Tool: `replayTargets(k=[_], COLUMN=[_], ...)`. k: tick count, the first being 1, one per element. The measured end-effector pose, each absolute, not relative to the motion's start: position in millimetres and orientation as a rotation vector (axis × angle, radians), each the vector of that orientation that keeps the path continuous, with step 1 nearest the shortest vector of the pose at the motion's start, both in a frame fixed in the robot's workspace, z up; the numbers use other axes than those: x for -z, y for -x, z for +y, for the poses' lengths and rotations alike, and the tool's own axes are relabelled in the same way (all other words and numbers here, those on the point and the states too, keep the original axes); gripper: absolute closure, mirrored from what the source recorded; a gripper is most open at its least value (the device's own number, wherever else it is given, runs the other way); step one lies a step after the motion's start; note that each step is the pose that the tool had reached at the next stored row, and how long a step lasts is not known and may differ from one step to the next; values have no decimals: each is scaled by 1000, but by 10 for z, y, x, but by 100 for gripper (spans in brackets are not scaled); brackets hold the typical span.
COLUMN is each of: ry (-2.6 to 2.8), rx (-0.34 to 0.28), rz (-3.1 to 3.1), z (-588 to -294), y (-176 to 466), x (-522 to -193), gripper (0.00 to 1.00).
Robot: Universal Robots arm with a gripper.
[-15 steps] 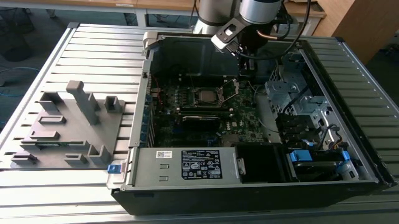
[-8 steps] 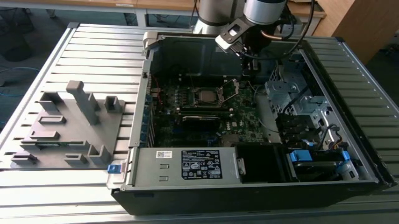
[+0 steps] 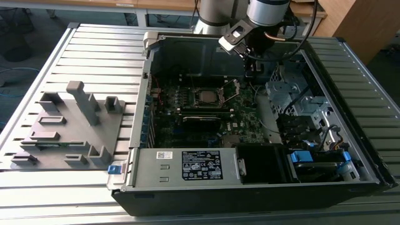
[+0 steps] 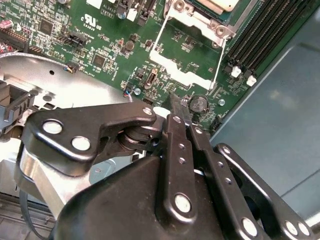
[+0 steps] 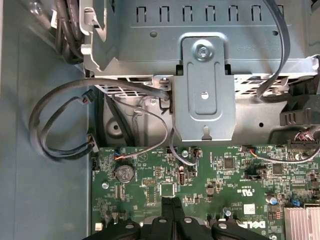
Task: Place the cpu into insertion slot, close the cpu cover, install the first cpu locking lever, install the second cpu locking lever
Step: 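Close the cpu cover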
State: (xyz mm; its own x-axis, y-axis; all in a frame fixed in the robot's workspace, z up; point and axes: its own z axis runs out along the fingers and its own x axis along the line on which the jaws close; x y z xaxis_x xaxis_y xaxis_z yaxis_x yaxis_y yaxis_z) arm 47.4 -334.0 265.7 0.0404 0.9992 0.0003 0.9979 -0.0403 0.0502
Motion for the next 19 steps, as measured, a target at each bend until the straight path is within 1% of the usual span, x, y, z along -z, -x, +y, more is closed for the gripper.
replayTargets(k=[12, 19], ry=[-2229, -2229], rx=[-13, -2], rz=[2143, 2143], z=[-3325, -3322], y=[-499, -503], x=[-2532, -2449], gripper=[90, 90])
